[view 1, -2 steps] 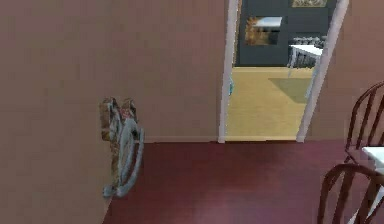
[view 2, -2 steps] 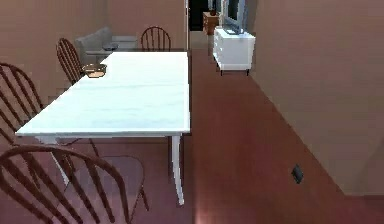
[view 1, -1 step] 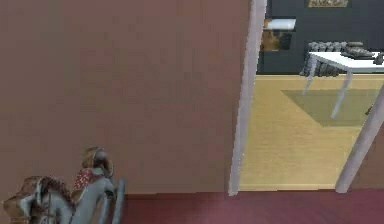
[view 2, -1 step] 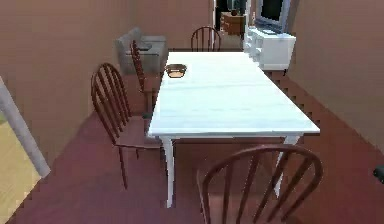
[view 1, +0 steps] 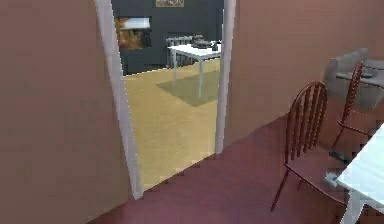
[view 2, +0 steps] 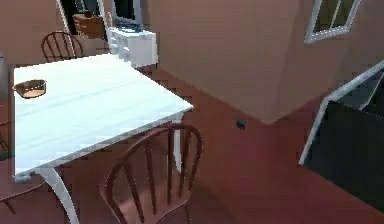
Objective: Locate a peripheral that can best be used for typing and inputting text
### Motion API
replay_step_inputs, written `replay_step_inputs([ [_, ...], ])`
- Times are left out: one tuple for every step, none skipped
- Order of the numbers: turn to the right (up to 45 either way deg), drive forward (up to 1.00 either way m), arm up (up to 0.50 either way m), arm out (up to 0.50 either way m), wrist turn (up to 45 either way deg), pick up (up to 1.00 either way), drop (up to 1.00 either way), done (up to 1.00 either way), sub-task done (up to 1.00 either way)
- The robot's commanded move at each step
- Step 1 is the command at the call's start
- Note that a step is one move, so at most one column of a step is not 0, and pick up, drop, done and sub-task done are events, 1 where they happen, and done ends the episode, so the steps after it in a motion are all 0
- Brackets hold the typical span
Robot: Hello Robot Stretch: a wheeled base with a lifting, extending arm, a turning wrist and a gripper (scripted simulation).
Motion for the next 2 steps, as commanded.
replay_step_inputs([
  [0.0,1.0,0.0,0.0,0.0,0.0,0.0,0.0,0.0],
  [3.0,0.0,0.0,0.0,0.0,0.0,0.0,0.0,0.0],
])
